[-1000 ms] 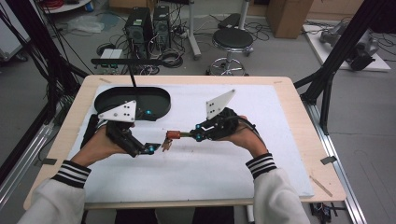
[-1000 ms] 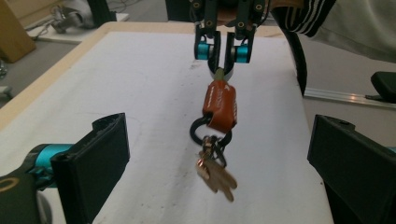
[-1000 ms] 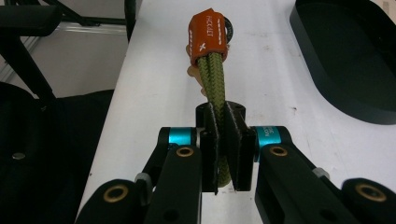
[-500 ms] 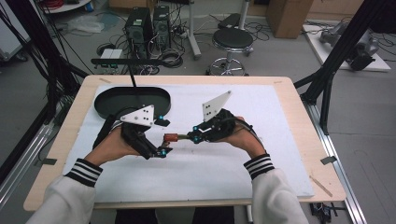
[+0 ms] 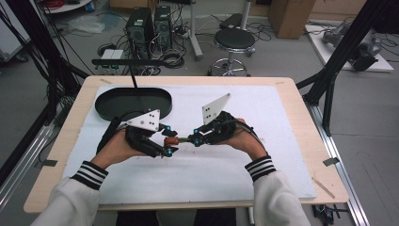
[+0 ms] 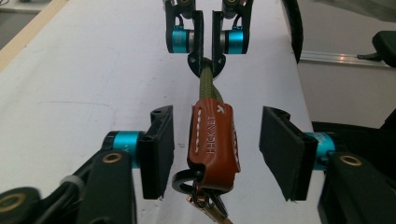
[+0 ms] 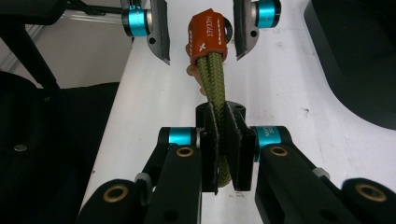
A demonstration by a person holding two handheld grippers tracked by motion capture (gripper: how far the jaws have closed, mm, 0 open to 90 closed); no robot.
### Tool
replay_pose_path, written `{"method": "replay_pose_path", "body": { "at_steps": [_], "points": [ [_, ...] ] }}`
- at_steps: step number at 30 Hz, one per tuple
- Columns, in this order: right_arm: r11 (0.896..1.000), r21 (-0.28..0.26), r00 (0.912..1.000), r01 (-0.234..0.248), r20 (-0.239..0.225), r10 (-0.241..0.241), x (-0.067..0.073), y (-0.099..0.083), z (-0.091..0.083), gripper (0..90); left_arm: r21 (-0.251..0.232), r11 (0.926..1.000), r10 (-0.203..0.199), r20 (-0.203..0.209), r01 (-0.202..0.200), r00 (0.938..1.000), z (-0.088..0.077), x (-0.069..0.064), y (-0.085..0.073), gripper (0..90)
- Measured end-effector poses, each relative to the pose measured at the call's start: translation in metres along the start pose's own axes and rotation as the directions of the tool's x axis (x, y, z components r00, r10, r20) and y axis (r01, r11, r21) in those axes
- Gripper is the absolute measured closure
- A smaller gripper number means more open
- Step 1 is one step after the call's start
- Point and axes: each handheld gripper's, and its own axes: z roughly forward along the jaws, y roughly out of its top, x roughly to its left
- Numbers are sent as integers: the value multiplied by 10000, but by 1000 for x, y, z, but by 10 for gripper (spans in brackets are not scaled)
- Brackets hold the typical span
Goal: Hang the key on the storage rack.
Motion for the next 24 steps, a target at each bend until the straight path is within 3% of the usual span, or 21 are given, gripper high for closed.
{"method": "replay_pose_path", "body": {
  "at_steps": [3, 6, 15, 16, 18, 22, 24],
  "points": [
    [10000, 7, 10000, -8, -39, 8, 0, 0, 1, 848, 216, 9998, 32, -8, -32, 10000, 0, 0, -1, 564],
    [10000, 47, 10000, 26, -51, -26, 0, 1, 3, 848, 110, 9999, -45, 71, 44, 10000, -1, -1, -2, 694],
    [9999, 1, 9999, 167, -37, -167, 0, 1, 6, 828, 232, 9997, 40, -190, -36, 9998, -2, -1, -3, 734],
    [9995, -77, 9996, 295, 11, -295, -1, 1, 5, 782, 280, 9996, -6, -233, 13, 9997, -3, 0, -4, 735],
    [9986, -391, 9993, 360, 63, -358, -1, 0, 5, 519, 144, 9998, -127, -273, 131, 9995, -4, 1, -5, 735],
    [9981, -387, 9938, 473, 1026, -431, 3, 0, 7, 128, -5, 9998, -196, -303, 196, 9993, -5, 3, -7, 735],
    [9977, -391, 9876, 561, 1491, -497, 5, 0, 9, 4, -12, 9996, -278, -399, 278, 9988, -6, 3, -7, 735]
  ]
}}
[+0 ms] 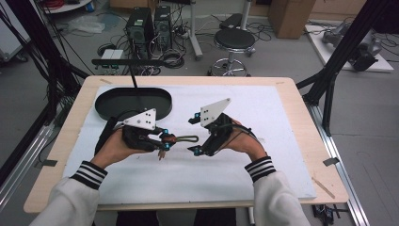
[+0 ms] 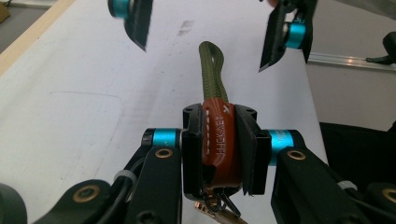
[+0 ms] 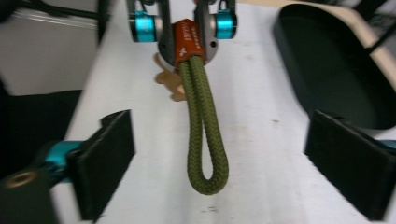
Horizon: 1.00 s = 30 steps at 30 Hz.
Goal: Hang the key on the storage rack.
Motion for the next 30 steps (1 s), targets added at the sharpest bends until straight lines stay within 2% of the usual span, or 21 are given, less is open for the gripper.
{"method": "replay_pose_path", "body": {
  "at_steps": [5, 7, 8, 9, 10, 12, 17, 18, 19, 20, 21, 22, 23, 24, 25, 26, 27, 28, 29, 30],
  "points": [
    [9946, -911, 9974, -489, 475, 534, 2, -4, -9, 3, -230, 9997, -132, -328, 125, 9994, -9, 4, -1, 735],
    [9895, -1259, 9931, -713, 834, 822, 3, -10, -16, 3, -356, 9991, -231, -472, 215, 9986, -11, 5, -2, 735],
    [9875, -1382, 9909, -762, 993, 904, 3, -13, -20, 3, -517, 9980, -414, -734, 377, 9964, -15, 9, -5, 735],
    [9843, -1525, 9873, -892, 1169, 1076, 4, -17, -24, 3, -517, 9980, -414, -734, 377, 9964, -15, 9, -5, 736],
    [9806, -1675, 9829, -1016, 1354, 1249, 5, -22, -29, 3, -679, 9963, -600, -1058, 529, 9926, -20, 12, -8, 735],
    [9675, -2157, 9683, -1318, 1807, 1722, 10, -32, -39, 3, -746, 9956, -661, -1428, 559, 9875, -25, 15, -10, 735],
    [9346, -3072, 9178, -1794, 2897, 2714, 27, -57, -59, 3, -1266, 9897, -947, -2323, 664, 9680, -37, 23, -16, 736],
    [9244, -3332, 9096, -1856, 2976, 2898, 30, -63, -63, 3, -1266, 9897, -947, -2323, 664, 9680, -37, 23, -16, 736],
    [9130, -3556, 9000, -1998, 3019, 3145, 33, -68, -67, 3, -1411, 9873, -1058, -2464, 723, 9634, -40, 24, -18, 736],
    [9058, -3707, 8898, -2052, 3148, 3305, 35, -74, -71, 3, -1599, 9840, -1214, -2797, 784, 9524, -46, 27, -21, 736],
    [9016, -3795, 8806, -2077, 3287, 3413, 38, -79, -74, 3, -1705, 9819, -1314, -2982, 827, 9454, -49, 29, -22, 736],
    [8930, -3935, 8688, -2183, 3383, 3615, 40, -85, -78, 3, -1705, 9819, -1314, -2982, 827, 9454, -49, 29, -22, 736],
    [8848, -4080, 8608, -2251, 3422, 3768, 42, -91, -81, 3, -1935, 9768, -1527, -3298, 917, 9316, -54, 33, -25, 736],
    [8763, -4203, 8513, -2355, 3458, 3947, 45, -96, -84, 3, -2036, 9743, -1635, -3439, 965, 9247, -58, 35, -27, 737],
    [8763, -4203, 8513, -2355, 3458, 3947, 45, -96, -84, 3, -2036, 9743, -1635, -3439, 965, 9247, -58, 35, -27, 737],
    [8696, -4375, 8324, -2290, 3751, 4079, 50, -106, -89, 3, -2144, 9714, -1754, -3567, 1023, 9176, -61, 38, -29, 737],
    [8696, -4375, 8324, -2290, 3751, 4079, 50, -106, -89, 3, -2203, 9693, -1862, -3682, 1091, 9109, -63, 40, -30, 737],
    [8539, -4602, 8117, -2429, 3856, 4387, 55, -116, -94, 3, -2241, 9675, -2003, -3952, 1174, 8965, -68, 45, -34, 737],
    [8539, -4602, 8117, -2429, 3856, 4387, 55, -116, -94, 3, -2241, 9675, -2003, -3952, 1174, 8965, -68, 45, -34, 737],
    [8519, -4671, 8000, -2370, 4037, 4439, 58, -120, -96, 3, -2236, 9674, -2032, -4040, 1191, 8919, -71, 47, -36, 737]
  ]
}}
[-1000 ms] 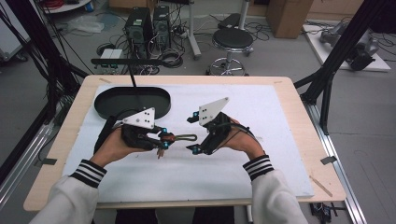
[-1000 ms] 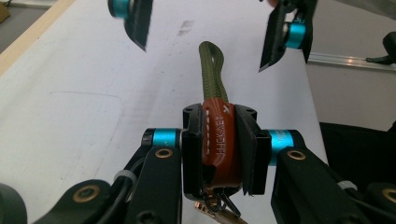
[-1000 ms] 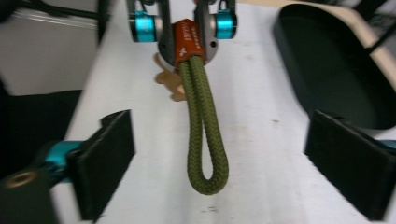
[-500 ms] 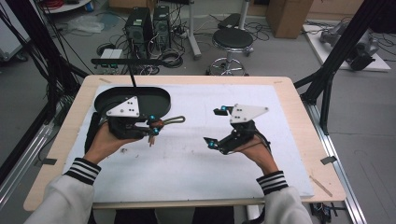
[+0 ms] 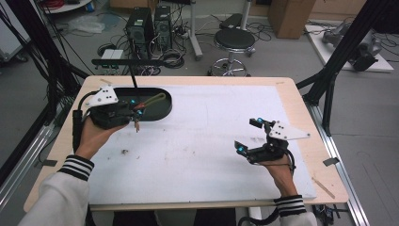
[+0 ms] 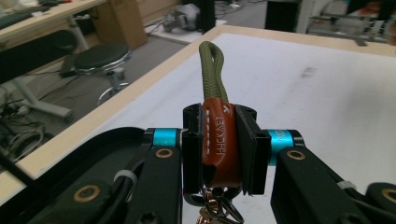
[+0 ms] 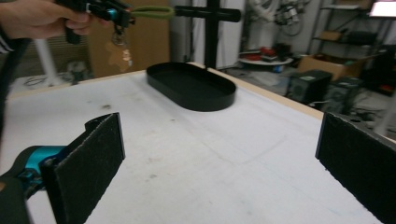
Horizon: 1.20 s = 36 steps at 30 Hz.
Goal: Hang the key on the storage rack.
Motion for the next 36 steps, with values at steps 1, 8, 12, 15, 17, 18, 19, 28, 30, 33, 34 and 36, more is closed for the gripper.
{"method": "replay_pose_path", "body": {
  "at_steps": [1, 8, 12, 15, 17, 18, 19, 28, 30, 33, 34, 36],
  "points": [
    [10000, -65, 9998, -35, 193, 36, 0, -3, -5, 3, 58, 10000, 32, -89, -31, 10000, -1, 2, 0, 737],
    [9973, -713, 9921, -184, 1226, 271, -3, -22, -23, 3, -199, 9990, -427, -889, 410, 9951, -12, 24, -5, 737],
    [9947, -904, 9869, -488, 1490, 619, -3, -35, -29, 3, -497, 9958, -820, -1202, 765, 9894, -16, 39, -9, 737],
    [9953, -860, 9819, -436, 1799, 586, -3, -45, -32, 3, -576, 9953, -865, -1525, 785, 9845, -20, 51, -8, 737],
    [9955, -816, 9796, -483, 1906, 631, -3, -51, -33, 3, -628, 9946, -921, -1755, 822, 9802, -23, 58, -6, 737],
    [9953, -811, 9786, -525, 1945, 674, -2, -54, -34, 3, -654, 9947, -905, -1899, 793, 9776, -25, 62, -6, 737],
    [9954, -831, 9763, -480, 2065, 643, -2, -57, -35, 3, -654, 9947, -905, -1899, 793, 9776, -25, 62, -6, 737],
    [9905, -1250, 9661, -568, 2433, 861, -5, -71, -40, 3, -919, 9877, -1475, -2834, 1263, 9476, -31, 88, -8, 738],
    [9900, -1323, 9626, -493, 2580, 824, -4, -73, -41, 3, -985, 9855, -1617, -2968, 1383, 9411, -30, 91, -10, 738],
    [9892, -1366, 9613, -527, 2615, 873, -4, -74, -42, 3, -1004, 9835, -1745, -3081, 1505, 9352, -29, 94, -11, 738],
    [9885, -1429, 9606, -486, 2646, 855, -3, -75, -42, 3, -1019, 9819, -1844, -3164, 1599, 9305, -27, 96, -13, 738],
    [9881, -1463, 9602, -484, 2656, 863, -3, -76, -42, 3, -990, 9820, -1847, -3257, 1608, 9272, -26, 97, -14, 738]
  ]
}}
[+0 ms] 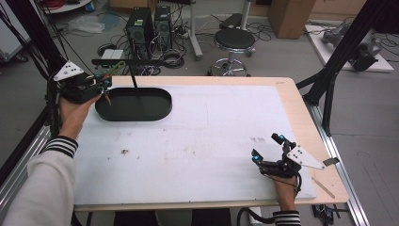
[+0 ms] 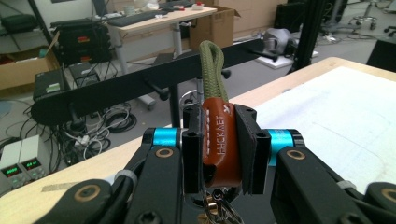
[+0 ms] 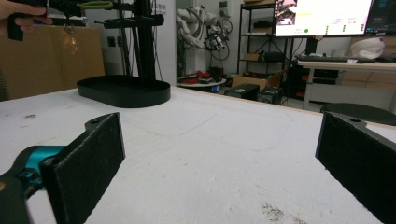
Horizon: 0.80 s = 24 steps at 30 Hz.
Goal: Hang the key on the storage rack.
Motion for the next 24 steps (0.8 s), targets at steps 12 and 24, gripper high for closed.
{"method": "replay_pose_path", "body": {
  "at_steps": [12, 24],
  "points": [
    [10000, 79, 9999, 17, -135, -16, 2, -7, 4, 3, 164, 9995, -268, -757, 281, 9968, 8, 6, -5, 738],
    [10000, -46, 10000, -26, -85, 26, 2, -9, 3, 3, 335, 9985, -382, -1217, 425, 9918, 16, 10, -10, 738]
  ]
}}
